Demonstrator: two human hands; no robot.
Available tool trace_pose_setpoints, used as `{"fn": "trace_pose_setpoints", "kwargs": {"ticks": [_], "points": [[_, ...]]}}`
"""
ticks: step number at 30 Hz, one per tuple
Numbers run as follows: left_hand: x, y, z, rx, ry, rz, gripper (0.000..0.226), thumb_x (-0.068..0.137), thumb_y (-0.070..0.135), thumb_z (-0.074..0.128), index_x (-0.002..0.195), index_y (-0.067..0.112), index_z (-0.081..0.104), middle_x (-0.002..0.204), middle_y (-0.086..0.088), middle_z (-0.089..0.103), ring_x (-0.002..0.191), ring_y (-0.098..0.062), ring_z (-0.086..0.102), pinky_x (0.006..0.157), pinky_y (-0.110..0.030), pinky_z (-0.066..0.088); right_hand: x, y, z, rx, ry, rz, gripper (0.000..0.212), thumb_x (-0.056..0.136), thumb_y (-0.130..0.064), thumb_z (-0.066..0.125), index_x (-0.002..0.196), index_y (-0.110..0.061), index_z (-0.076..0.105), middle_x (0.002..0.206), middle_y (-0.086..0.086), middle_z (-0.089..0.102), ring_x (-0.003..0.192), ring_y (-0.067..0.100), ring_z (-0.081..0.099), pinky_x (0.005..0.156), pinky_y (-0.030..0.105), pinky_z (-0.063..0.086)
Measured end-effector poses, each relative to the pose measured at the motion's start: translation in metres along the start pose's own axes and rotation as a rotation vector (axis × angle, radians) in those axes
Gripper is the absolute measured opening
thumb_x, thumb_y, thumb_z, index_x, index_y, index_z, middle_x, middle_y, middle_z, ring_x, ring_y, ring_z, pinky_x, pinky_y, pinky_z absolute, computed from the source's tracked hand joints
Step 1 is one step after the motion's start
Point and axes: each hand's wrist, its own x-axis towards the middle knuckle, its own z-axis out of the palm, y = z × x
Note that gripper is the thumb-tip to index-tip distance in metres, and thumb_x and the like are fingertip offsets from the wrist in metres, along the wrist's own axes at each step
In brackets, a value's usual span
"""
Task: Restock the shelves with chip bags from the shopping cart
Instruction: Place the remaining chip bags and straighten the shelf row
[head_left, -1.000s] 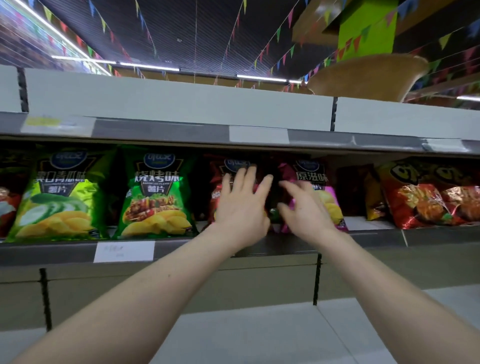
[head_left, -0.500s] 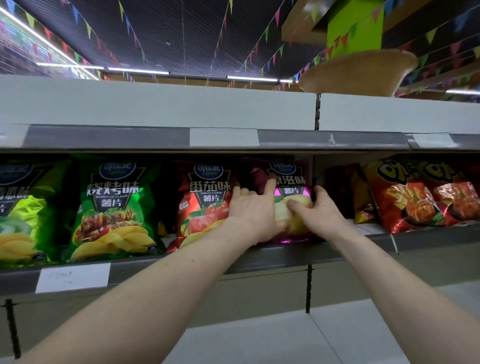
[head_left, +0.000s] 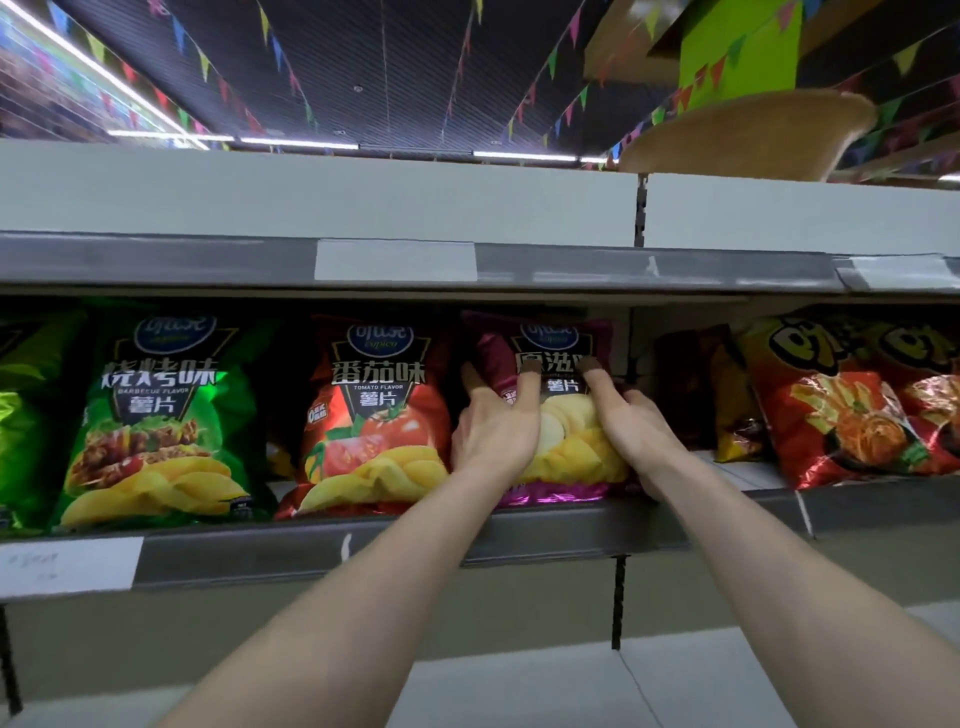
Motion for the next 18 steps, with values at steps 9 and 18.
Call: {"fn": "trace_pose_setpoints", "kwargs": {"ticks": [9,18], "points": [[-0.006,0.008,0.024,0.270,0.352,0.202,0.059,0.100,0.035,0.028,0.153,0.012,0.020,0.142,-0.024,0.039,0.124,-0.040,0.042,0.101,-0.041,0.033,0.036,0.008,-0.007,0.009,-0.065,-0.051,0.063,0.096,-0.052,0.042,0.128,0.001,0.052,0.109,0.013,0.057,0.102,0.031,0.055,0.092,0.037,0.046],[-0.015,0.005,0.065,0.887,0.406,0.602,0.060,0.089,0.060,0.030,0.119,0.020,0.063,0.104,-0.013,0.064,0.104,-0.035,0.056,0.102,-0.062,0.031,0.092,-0.007,-0.023,0.114,-0.230,-0.017,0.044,0.106,-0.028,0.032,0.137,0.000,0.048,0.140,0.019,0.048,0.116,0.028,0.052,0.089,0.031,0.045]]}}
